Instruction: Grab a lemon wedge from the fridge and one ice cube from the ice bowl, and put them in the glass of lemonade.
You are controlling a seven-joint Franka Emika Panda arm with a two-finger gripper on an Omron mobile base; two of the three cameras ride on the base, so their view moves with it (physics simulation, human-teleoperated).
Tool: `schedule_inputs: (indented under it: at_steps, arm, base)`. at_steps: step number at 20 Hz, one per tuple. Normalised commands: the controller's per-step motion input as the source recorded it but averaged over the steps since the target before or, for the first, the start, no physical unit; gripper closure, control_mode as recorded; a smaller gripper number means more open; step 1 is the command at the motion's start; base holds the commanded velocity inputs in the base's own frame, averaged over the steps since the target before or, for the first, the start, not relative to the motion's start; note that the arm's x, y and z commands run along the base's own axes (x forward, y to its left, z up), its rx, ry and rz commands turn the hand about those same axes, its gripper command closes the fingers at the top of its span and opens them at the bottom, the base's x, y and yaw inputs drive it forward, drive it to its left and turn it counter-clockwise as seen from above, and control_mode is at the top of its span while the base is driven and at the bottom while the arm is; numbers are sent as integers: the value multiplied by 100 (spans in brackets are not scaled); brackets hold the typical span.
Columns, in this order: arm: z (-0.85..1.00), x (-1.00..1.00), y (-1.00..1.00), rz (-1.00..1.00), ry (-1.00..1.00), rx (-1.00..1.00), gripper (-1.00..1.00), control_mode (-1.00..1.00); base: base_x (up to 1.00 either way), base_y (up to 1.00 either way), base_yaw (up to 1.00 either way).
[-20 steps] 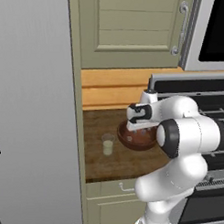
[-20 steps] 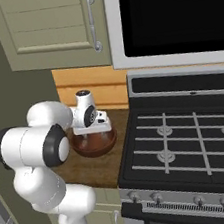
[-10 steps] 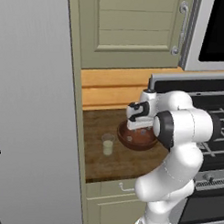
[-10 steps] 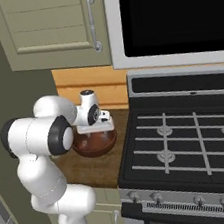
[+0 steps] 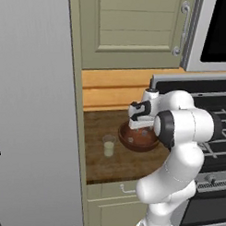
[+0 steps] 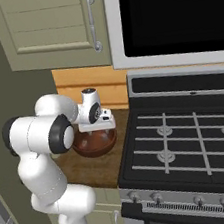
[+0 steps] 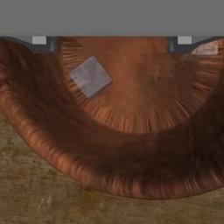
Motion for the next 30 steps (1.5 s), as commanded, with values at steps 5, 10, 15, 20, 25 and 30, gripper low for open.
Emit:
schedule_inputs:
  at_steps: [5,10,15,20,25,30]
  arm:
    - [0,13,0,0,0,0,-100,-100]
    - [-9,14,4,-1,0,0,-100,-100]
    - [-27,10,14,-4,1,-2,-100,-100]
    - [-13,5,1,-2,0,0,-100,-100]
    - [-2,-7,0,1,0,0,-100,-100]
    - [0,-35,7,4,-1,0,-100,-100]
  base:
    - [0,0,0]
    - [0,0,0]
    - [0,0,0]
    - [0,0,0]
    - [0,0,0]
    - [0,0,0]
